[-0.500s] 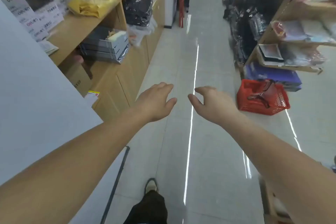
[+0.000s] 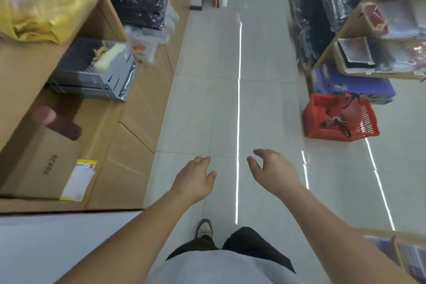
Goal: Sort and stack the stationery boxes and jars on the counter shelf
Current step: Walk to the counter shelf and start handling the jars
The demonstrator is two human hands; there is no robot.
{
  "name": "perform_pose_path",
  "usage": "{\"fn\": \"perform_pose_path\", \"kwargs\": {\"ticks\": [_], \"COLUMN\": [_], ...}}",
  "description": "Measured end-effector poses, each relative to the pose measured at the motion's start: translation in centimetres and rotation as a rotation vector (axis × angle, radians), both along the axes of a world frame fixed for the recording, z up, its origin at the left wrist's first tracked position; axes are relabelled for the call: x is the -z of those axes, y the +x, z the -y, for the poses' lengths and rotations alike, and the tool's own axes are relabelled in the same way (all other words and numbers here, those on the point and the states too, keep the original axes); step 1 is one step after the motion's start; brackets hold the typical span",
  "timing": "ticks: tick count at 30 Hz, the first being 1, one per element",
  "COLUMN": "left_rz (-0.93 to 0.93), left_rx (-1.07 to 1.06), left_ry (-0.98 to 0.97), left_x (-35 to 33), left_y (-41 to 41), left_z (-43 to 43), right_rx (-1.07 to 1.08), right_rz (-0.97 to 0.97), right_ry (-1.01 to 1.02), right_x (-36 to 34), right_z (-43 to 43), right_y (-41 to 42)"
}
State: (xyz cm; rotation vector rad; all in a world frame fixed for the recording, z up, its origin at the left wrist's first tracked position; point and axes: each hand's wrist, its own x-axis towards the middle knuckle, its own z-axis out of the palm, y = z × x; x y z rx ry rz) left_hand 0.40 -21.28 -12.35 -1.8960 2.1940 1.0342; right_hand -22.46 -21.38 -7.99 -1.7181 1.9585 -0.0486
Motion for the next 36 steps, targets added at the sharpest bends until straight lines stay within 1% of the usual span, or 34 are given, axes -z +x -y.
{"fn": "perform_pose_path", "kwargs": {"ticks": [5, 7, 10, 12, 19, 23, 27, 29, 32, 36], "left_rz": [-0.034, -0.044, -0.048, -0.077, -0.082, -0.087, -0.097, -0.090, -0.091, -0.112], "left_rx": [0.027, 0.027, -0.011, -0.057, -0.192, -0.221, -0.170, -0.101, -0.006, 0.109], "left_ry": [0.053, 0.040, 0.025, 0.017, -0.048, -0.067, -0.069, -0.063, -0.052, -0.012], "left_x": [1.5, 2.1, 1.9, 1.3, -0.3, 0.4, 0.2, -0.3, -1.2, -1.1], "left_y": [-4.3, -6.6, -9.6, -11.0, -11.4, -11.3, -14.1, -16.6, -21.6, -29.8], "left_z": [11.1, 16.5, 24.1, 28.8, 46.4, 58.7, 71.0, 76.6, 84.8, 95.0], "right_rx": [0.099, 0.129, 0.134, 0.097, 0.009, 0.047, 0.111, 0.130, 0.131, 0.197], "right_rz": [0.050, 0.073, 0.093, 0.074, 0.102, 0.157, 0.147, 0.129, 0.072, -0.001], "right_ry": [-0.010, -0.039, -0.046, -0.039, -0.006, 0.040, 0.037, 0.017, -0.005, -0.037], "right_x": [1.1, 2.0, 2.7, 2.7, 2.0, 2.8, 2.0, 1.0, -0.7, -1.1], "right_z": [9.4, 13.9, 20.9, 25.7, 45.4, 57.9, 69.1, 73.8, 79.6, 87.2], "right_y": [-4.8, -7.2, -10.1, -11.6, -14.4, -15.3, -18.3, -20.2, -23.9, -30.7]}}
